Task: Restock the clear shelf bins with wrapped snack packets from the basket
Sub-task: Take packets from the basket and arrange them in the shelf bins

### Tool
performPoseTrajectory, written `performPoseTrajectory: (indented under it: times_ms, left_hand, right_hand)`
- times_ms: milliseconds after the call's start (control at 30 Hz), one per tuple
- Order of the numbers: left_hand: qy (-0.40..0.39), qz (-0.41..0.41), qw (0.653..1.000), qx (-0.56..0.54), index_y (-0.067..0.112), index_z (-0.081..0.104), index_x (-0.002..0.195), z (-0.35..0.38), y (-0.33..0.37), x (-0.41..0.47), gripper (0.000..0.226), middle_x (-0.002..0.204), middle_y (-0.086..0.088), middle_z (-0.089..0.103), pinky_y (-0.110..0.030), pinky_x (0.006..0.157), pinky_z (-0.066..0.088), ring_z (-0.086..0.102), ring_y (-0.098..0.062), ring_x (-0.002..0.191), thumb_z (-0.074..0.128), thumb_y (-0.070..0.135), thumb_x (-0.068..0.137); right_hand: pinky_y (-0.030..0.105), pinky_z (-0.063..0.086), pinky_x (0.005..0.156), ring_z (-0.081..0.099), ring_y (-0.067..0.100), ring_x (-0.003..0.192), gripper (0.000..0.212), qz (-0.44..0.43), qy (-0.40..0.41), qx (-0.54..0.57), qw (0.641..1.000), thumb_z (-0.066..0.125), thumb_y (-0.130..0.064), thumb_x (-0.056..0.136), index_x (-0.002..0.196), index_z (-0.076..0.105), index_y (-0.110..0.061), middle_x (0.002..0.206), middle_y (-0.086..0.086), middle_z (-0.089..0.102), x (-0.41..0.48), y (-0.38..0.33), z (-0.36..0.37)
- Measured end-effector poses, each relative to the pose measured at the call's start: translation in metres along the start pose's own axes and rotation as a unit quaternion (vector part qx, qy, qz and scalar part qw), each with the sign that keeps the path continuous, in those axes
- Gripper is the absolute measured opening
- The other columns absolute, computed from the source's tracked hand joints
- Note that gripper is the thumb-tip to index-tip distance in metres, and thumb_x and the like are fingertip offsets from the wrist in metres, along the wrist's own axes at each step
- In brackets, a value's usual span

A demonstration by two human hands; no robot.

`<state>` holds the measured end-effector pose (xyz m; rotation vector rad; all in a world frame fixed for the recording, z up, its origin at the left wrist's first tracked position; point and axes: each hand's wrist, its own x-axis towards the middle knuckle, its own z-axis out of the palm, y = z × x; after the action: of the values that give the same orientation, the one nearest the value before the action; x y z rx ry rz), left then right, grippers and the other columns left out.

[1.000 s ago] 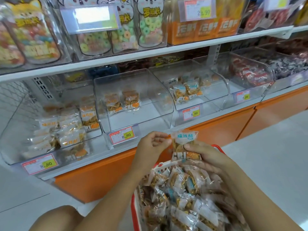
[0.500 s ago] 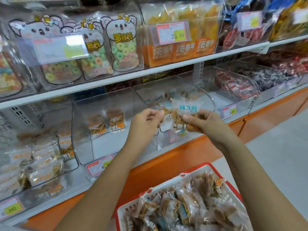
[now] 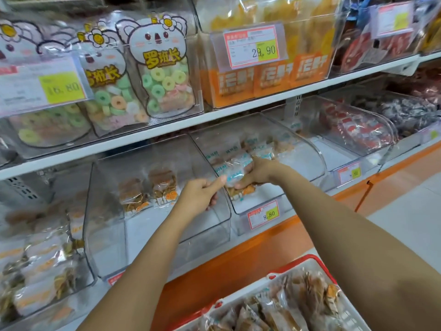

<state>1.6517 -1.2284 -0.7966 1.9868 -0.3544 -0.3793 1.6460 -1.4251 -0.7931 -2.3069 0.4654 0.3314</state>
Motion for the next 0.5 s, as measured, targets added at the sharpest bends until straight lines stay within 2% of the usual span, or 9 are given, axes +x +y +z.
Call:
performPoseTrajectory:
  times_ms: [67,133,167,267,333,400,500]
  left_hand:
    - [-0.01,-0.008,1.0,-0.018,0.01,0.054,0.068,0.001,-0.004,0.002,0.041,0.06,0.0,0.056,-0.019,0.048,0.04,0.048,-0.008,0.05,0.06,0.045,0.088]
    - [-0.014,-0.01,1.0,-0.026,0.009,0.055,0.072,0.002,-0.006,0.004,0.04,0.063,0.0,0.057,-0.019,0.049,0.04,0.048,-0.008,0.05,0.059,0.046,0.089]
    - [-0.015,-0.011,0.999,-0.029,0.008,0.056,0.075,0.003,-0.006,0.004,0.04,0.064,0.0,0.057,-0.019,0.049,0.04,0.048,-0.008,0.051,0.058,0.046,0.089]
    - [-0.011,-0.014,0.999,-0.032,0.007,0.058,0.079,0.004,-0.005,0.002,0.041,0.065,0.001,0.058,-0.019,0.05,0.04,0.048,-0.008,0.052,0.057,0.047,0.089]
    - [-0.005,-0.016,0.999,-0.035,0.007,0.058,0.079,0.004,-0.004,-0.001,0.041,0.065,0.001,0.058,-0.02,0.052,0.041,0.049,-0.009,0.053,0.058,0.047,0.089]
    - [0.005,-0.009,1.0,-0.026,0.009,0.059,0.076,0.005,0.0,-0.008,0.038,0.065,0.0,0.059,-0.023,0.055,0.042,0.05,-0.01,0.055,0.059,0.045,0.089]
    - [0.054,0.03,0.998,0.027,0.012,0.059,0.073,0.007,0.006,-0.028,0.031,0.068,-0.005,0.061,-0.027,0.061,0.044,0.053,-0.012,0.06,0.064,0.04,0.088]
  right_hand:
    - [0.037,0.048,0.09,0.057,0.024,0.091,0.057,-0.003,-0.008,-0.072,0.997,0.081,-0.047,0.07,0.092,0.062,0.002,0.1,0.012,0.062,0.011,-0.003,0.01]
    - [0.031,0.046,0.072,0.055,0.022,0.076,0.048,0.001,-0.008,-0.123,0.992,0.078,-0.047,0.073,0.073,0.055,-0.005,0.081,0.007,0.06,0.014,-0.005,0.018]
    - [0.029,0.043,0.065,0.053,0.021,0.073,0.044,0.0,-0.006,-0.138,0.99,0.077,-0.043,0.076,0.07,0.05,-0.009,0.075,0.005,0.057,0.014,-0.006,0.02]
    - [0.028,0.04,0.063,0.052,0.02,0.069,0.029,-0.01,-0.035,-0.193,0.981,0.066,-0.026,0.088,0.072,0.046,-0.012,0.075,0.004,0.056,0.01,-0.008,0.022]
    - [0.023,0.042,0.056,0.053,0.014,0.06,0.023,0.005,-0.065,-0.196,0.978,0.056,-0.014,0.093,0.071,0.049,-0.011,0.072,0.004,0.059,0.008,-0.012,0.019]
    - [0.02,0.047,0.052,0.058,0.012,0.06,0.019,0.02,-0.08,-0.199,0.977,0.051,-0.009,0.095,0.076,0.052,-0.007,0.075,0.006,0.06,0.007,-0.017,0.02]
    - [0.028,0.051,0.071,0.063,0.02,0.082,0.021,0.024,-0.06,-0.286,0.956,0.046,-0.021,0.099,0.104,0.055,-0.003,0.097,0.008,0.057,-0.001,-0.028,0.028]
